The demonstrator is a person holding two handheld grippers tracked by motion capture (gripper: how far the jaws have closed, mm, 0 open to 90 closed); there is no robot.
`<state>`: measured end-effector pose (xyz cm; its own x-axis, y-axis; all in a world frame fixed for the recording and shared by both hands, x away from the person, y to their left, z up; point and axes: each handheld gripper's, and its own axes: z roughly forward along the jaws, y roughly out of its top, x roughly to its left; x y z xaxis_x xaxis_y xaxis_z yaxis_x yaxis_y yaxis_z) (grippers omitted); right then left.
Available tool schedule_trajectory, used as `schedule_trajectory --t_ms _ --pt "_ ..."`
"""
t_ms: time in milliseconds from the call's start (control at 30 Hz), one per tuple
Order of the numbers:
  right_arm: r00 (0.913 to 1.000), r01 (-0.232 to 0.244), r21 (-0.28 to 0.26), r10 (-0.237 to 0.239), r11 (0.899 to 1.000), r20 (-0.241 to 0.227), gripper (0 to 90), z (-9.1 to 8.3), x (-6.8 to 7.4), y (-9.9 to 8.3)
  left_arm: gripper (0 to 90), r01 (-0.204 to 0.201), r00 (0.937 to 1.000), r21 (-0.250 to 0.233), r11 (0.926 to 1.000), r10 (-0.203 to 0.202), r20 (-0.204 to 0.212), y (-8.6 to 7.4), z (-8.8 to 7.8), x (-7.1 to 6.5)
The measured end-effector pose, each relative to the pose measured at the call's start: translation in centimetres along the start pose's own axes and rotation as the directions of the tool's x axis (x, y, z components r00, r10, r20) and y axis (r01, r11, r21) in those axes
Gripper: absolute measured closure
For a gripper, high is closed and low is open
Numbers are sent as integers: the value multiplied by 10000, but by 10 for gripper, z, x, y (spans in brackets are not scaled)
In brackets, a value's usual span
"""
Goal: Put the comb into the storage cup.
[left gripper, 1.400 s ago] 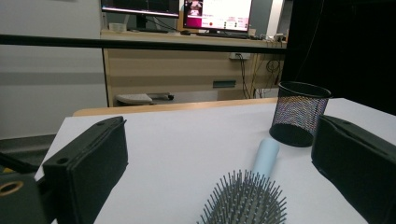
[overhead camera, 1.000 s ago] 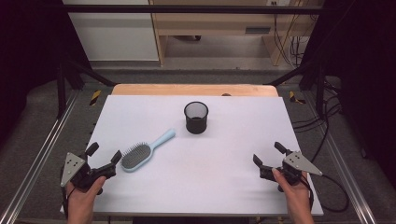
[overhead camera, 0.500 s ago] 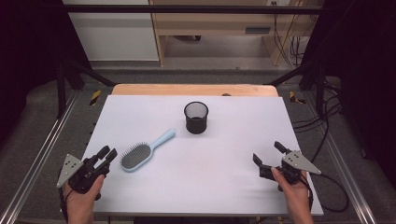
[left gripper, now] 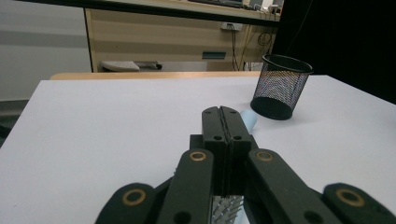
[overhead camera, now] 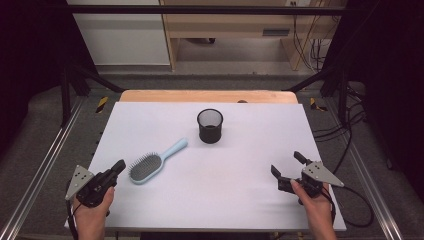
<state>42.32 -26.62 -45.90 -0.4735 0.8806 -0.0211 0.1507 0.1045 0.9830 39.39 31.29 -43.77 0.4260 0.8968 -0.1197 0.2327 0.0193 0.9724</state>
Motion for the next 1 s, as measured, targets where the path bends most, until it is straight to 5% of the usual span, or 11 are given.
schedule_trajectory --t_ms 400,667,933,1000 --pt "10000 44 -115 -44 9999 0 55 -3 0 2 900 -73 10000 343 9994 73 10 -2 2 -1" --pt "9999 101 23 -101 9999 -5 57 0 2 1 900 150 9992 685 9975 -175 371 8 14 -8" --pt "10000 6 -4 -6 10000 69 59 -3 3 1 900 -538 9950 1062 9929 443 897 29 47 -31" --pt "10000 29 -18 -29 10000 63 59 -2 3 1 900 -1041 9902 1140 9880 922 1046 43 60 -43"
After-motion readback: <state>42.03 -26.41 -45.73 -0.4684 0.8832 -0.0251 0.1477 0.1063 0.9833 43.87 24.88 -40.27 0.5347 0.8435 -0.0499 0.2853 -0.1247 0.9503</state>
